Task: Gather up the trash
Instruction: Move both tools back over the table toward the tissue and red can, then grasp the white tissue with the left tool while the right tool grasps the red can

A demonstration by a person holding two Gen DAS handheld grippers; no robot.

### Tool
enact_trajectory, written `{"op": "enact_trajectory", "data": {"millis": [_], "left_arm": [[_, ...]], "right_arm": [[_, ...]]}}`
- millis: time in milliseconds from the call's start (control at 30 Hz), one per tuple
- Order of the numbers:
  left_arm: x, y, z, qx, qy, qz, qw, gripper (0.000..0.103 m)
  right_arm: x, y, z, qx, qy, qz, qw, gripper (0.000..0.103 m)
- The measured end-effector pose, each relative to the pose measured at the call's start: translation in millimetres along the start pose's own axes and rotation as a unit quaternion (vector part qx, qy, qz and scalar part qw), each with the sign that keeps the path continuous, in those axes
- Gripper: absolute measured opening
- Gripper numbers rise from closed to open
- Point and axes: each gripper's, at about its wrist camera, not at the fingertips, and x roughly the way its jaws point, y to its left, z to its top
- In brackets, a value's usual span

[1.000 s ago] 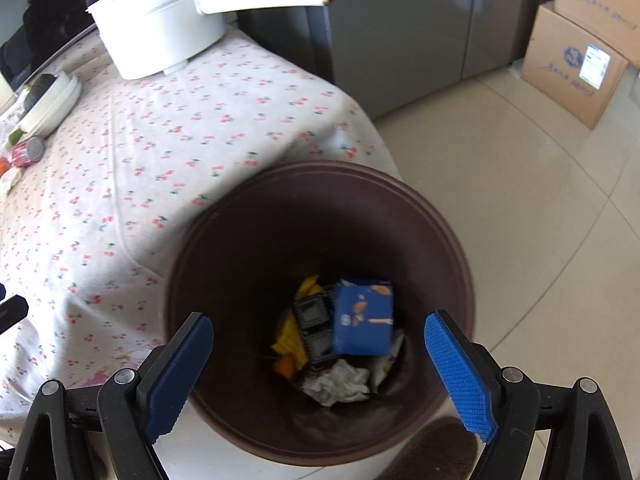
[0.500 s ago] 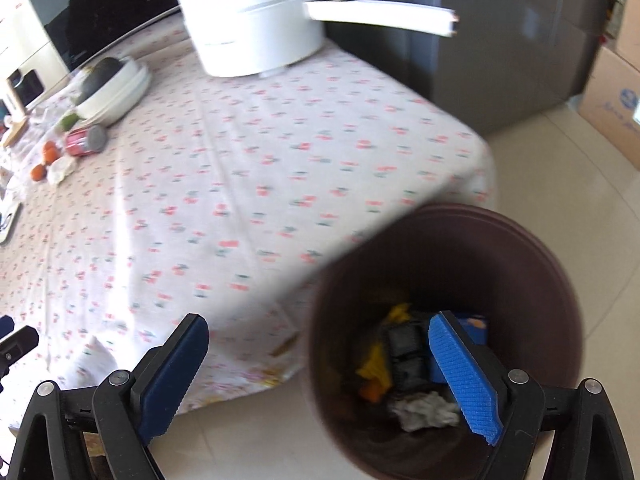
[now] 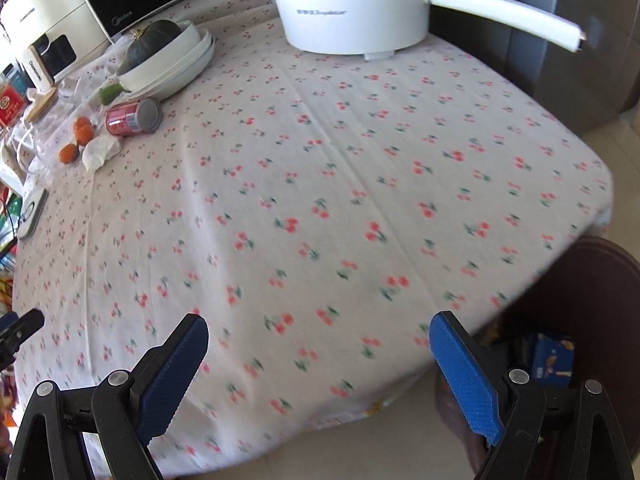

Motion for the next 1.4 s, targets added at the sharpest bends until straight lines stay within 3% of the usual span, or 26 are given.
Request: {"op": "enact_trajectory", "data": {"millis": [167, 400, 467, 567, 600, 633, 767, 867, 1133, 1400], "left_arm": [[46, 8, 56, -0.030, -0.033, -0.006, 0.9990, 0.090], [108, 4, 113, -0.025, -0.058, 0.020, 0.9978, 0.073], [121, 7, 122, -0.033, -0.057, 0.017, 0.9977, 0.064], [130, 13, 127, -0.035, -0.064, 0.011, 0.9973, 0.036], [132, 15, 128, -0.028, -0.062, 0.001, 0.9977, 0.013], [133, 17, 127, -0.024, -0.055, -0.007, 0.9982, 0.010], [123, 28, 118, -0.012, -0.045, 0.011, 0.9988, 0.007], [106, 42, 112, -0.018, -0.039, 0.041, 0.9983, 0.007], [75, 73, 89, -0.005, -0.048, 0.076, 0.9959, 0.007], [65, 81, 80, 0.013, -0.070, 0.091, 0.9933, 0.007]], "right_arm": [[25, 23, 32, -0.034, -0.014, -0.009, 0.999, 0.093], [62, 40, 62, -0.092, -0.026, -0.032, 0.995, 0.093], [71, 44, 68, -0.102, -0.030, -0.033, 0.994, 0.093], [79, 48, 77, -0.110, -0.037, -0.031, 0.993, 0.093], [82, 50, 79, -0.111, -0.040, -0.029, 0.993, 0.093], [84, 52, 82, -0.111, -0.041, -0.028, 0.993, 0.093], [98, 73, 93, -0.105, -0.041, -0.019, 0.993, 0.093], [108, 98, 102, -0.086, -0.038, -0.001, 0.996, 0.100], [148, 192, 140, -0.044, -0.038, 0.032, 0.998, 0.102], [189, 246, 167, 0.009, -0.068, -0.003, 0.998, 0.102]]}}
